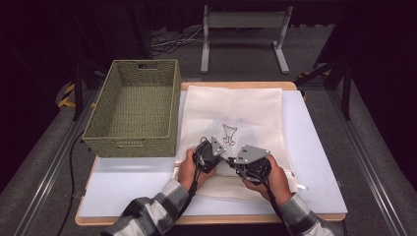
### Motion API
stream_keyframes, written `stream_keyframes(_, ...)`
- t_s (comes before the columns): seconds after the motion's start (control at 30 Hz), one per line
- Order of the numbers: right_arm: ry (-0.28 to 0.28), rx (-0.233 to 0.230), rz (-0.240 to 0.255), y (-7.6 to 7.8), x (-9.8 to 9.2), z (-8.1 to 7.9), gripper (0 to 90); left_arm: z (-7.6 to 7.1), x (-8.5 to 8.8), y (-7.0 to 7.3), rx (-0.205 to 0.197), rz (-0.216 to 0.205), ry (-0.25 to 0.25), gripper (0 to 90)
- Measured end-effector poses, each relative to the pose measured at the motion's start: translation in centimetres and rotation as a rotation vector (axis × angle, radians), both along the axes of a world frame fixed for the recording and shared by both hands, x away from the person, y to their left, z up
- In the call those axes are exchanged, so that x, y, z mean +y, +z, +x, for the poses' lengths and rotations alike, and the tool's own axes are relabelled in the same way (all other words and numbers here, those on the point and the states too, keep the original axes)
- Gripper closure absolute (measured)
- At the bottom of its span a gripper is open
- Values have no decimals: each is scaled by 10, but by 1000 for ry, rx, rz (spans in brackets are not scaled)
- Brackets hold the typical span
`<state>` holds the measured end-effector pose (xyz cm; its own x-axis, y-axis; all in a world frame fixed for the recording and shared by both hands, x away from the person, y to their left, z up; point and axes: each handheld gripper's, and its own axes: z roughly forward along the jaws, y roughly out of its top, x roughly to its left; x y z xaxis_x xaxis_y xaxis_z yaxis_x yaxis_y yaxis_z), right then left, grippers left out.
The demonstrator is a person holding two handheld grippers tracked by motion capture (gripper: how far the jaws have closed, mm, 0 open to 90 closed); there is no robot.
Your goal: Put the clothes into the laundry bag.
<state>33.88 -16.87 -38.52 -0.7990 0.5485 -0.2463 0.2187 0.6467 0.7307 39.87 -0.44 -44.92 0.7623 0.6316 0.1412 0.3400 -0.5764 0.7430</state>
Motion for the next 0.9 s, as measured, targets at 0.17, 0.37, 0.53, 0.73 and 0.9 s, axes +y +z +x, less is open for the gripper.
stream_keyframes(0.17, -7, -1, 4, 1, -1, 0, 875, -2, 2, 1, 10, -26, -39, 899)
stream_keyframes(0.37, -20, -12, 14, 3, -6, 2, 876, -12, 7, 4, 32, -33, -115, 889)
stream_keyframes(0.53, -26, -24, 24, 5, -7, 2, 876, -25, 11, 10, 48, -37, -177, 900)
stream_keyframes(0.73, -24, -25, 24, 8, -7, 1, 876, -31, 2, 10, 47, -30, -227, 895)
stream_keyframes(0.9, -6, 7, 12, 7, -7, 2, 875, -17, -9, 1, 55, -53, -201, 900)
